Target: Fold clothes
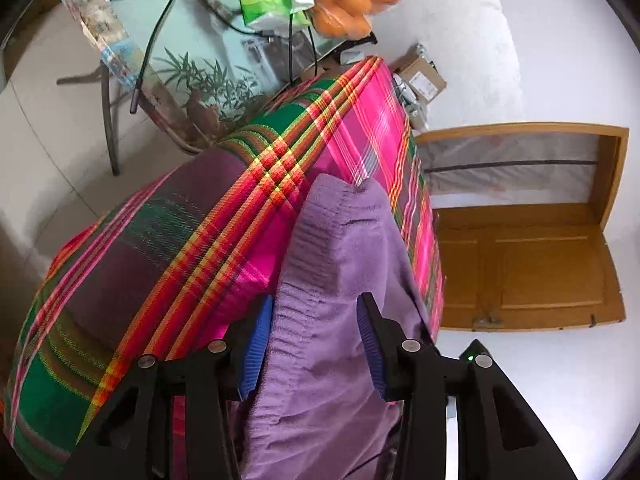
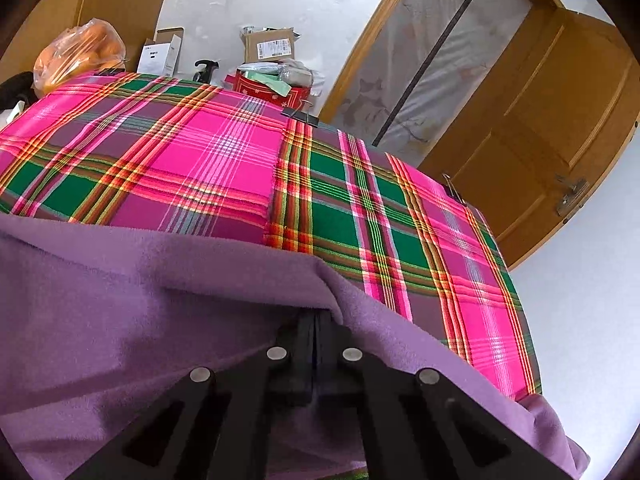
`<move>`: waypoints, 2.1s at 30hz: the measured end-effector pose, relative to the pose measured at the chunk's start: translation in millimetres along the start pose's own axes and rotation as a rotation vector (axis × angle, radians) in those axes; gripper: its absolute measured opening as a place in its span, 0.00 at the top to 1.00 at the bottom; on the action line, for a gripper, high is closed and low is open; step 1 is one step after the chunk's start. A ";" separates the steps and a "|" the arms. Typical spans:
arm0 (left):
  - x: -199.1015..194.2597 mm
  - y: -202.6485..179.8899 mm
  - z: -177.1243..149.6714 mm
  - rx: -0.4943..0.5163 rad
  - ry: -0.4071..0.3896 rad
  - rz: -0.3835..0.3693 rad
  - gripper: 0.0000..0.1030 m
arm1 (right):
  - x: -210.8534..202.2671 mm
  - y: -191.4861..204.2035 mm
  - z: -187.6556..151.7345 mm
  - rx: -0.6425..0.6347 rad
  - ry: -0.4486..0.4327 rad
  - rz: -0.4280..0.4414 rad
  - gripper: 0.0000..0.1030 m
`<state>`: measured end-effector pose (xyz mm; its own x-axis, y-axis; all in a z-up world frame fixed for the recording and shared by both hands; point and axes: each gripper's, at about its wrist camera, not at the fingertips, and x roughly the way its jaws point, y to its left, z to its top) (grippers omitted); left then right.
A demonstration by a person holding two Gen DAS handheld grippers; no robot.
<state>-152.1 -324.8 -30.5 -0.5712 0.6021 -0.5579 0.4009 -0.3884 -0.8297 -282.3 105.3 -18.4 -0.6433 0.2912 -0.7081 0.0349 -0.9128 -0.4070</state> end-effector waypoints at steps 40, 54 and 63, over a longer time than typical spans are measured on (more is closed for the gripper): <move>5.2 -7.9 31.2 0.109 -0.152 0.088 0.92 | 1.9 9.5 0.9 -0.050 0.001 -0.053 1.00; -53.2 -21.9 -18.7 0.176 -0.197 0.096 0.79 | -56.9 -53.3 -36.3 0.180 -0.003 0.234 0.88; -82.3 -19.6 -106.7 0.234 -0.141 0.120 0.74 | -149.4 -157.7 -139.8 0.428 -0.114 0.282 0.78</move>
<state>-36.5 -292.3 33.8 -0.6302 0.4458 -0.6357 0.3046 -0.6111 -0.7306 -84.8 245.8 70.8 -0.7337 0.0061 -0.6794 -0.0820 -0.9934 0.0797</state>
